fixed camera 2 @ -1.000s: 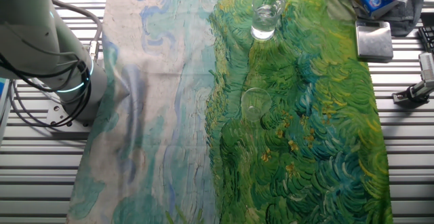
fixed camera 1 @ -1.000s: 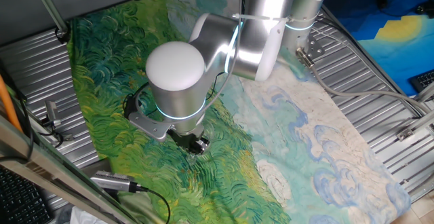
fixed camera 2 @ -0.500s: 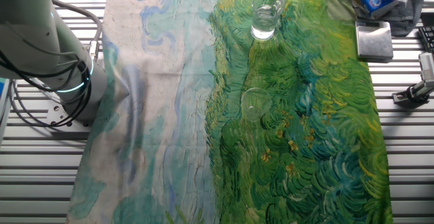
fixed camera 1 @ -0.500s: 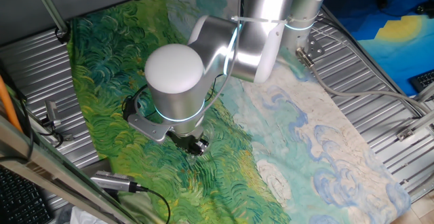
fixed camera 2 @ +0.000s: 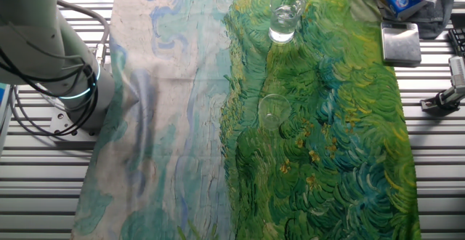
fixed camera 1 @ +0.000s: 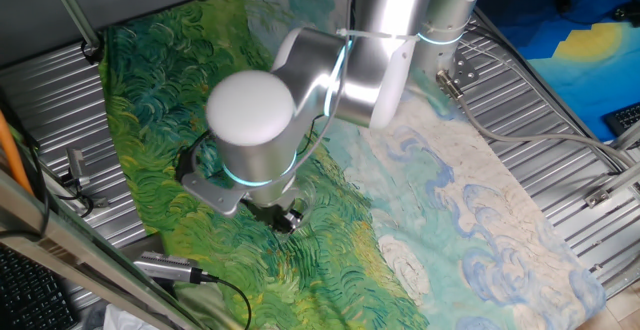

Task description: Pour the water from one cup into another empty cup

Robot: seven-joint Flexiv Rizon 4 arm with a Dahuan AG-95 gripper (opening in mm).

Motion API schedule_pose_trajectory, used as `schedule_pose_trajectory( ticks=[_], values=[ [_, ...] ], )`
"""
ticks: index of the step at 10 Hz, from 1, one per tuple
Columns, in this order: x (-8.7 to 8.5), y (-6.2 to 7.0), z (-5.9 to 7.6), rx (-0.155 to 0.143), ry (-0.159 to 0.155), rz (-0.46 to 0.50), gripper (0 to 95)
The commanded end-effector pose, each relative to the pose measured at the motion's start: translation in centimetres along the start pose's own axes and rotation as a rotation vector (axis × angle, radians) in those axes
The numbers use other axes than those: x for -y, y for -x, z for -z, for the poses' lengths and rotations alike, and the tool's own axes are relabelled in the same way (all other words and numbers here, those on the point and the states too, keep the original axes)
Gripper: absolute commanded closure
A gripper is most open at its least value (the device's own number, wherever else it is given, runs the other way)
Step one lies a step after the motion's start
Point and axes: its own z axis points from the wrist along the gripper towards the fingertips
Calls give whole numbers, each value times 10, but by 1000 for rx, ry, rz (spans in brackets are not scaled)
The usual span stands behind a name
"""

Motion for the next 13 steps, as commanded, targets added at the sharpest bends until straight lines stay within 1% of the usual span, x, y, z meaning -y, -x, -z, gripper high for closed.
schedule_pose_trajectory(
  ticks=[1,2,4,5,10,13],
  values=[
    [-1,2,-2,9,-1,1,760],
    [-2,2,-2,8,-1,7,760],
    [-2,2,-10,14,-1,27,760],
    [-2,2,-14,17,2,33,570],
    [-3,-1,-24,18,-1,54,570],
    [-4,-5,-28,19,-4,63,570]
  ],
)
